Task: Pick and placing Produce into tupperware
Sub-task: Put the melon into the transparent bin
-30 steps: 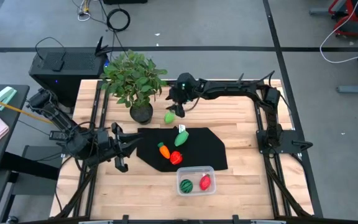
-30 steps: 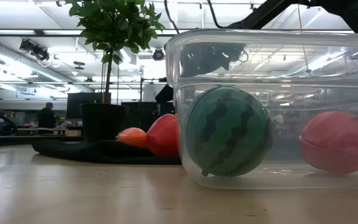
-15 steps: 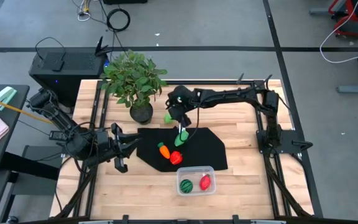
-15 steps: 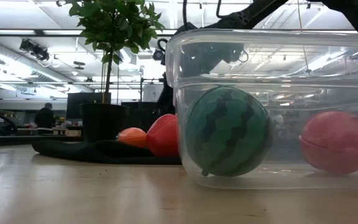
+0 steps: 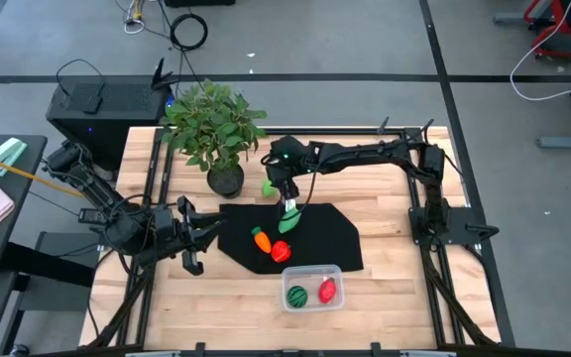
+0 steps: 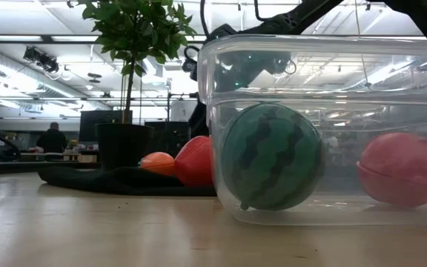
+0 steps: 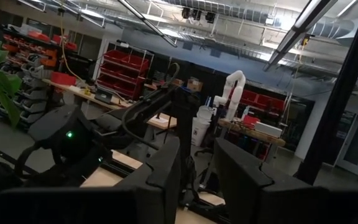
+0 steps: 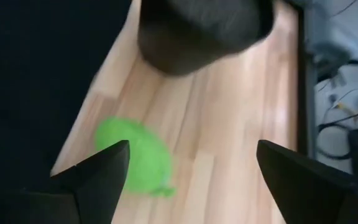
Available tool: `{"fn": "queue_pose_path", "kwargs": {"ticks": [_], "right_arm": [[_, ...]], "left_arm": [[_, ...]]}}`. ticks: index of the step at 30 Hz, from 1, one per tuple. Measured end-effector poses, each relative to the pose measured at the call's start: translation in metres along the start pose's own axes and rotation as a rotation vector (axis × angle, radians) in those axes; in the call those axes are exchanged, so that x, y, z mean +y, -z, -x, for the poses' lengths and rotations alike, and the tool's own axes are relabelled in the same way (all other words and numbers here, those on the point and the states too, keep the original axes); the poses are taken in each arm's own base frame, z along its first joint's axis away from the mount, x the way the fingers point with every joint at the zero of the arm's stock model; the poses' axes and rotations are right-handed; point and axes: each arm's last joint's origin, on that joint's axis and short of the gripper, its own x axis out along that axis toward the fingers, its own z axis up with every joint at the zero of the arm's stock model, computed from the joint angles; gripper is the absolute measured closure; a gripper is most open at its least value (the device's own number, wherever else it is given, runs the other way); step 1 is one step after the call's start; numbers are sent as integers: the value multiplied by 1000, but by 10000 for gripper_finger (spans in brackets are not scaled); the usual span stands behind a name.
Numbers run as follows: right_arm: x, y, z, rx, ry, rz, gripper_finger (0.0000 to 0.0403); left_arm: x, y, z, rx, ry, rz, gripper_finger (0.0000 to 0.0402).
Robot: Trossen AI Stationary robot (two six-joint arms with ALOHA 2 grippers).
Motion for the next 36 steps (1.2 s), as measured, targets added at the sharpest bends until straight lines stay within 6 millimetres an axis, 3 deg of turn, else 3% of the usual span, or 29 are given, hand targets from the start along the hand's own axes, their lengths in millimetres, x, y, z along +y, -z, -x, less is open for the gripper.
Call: {"fn": "queue_pose_path", "kwargs": {"ticks": [5, 15, 22, 27, 30, 36], "right_arm": [[-3, -10, 4, -76, 51, -16, 42], [4, -12, 3, -61, 19, -3, 51], [-1, -3, -5, -46, -6, -64, 63], [-4, 5, -18, 28, -87, -81, 64], [-8, -4, -26, 72, -140, -7, 64], [-19, -16, -20, 162, -278, 44, 73]], "left_arm": [[0, 0, 1, 1, 3, 1, 294], [-7, 0, 12, 25, 59, -12, 294], [-8, 0, 15, 30, 66, -19, 294], [-8, 1, 15, 35, 51, -27, 294], [-8, 1, 15, 39, 44, -24, 294], [-8, 1, 17, 45, 39, -39, 294]]}}
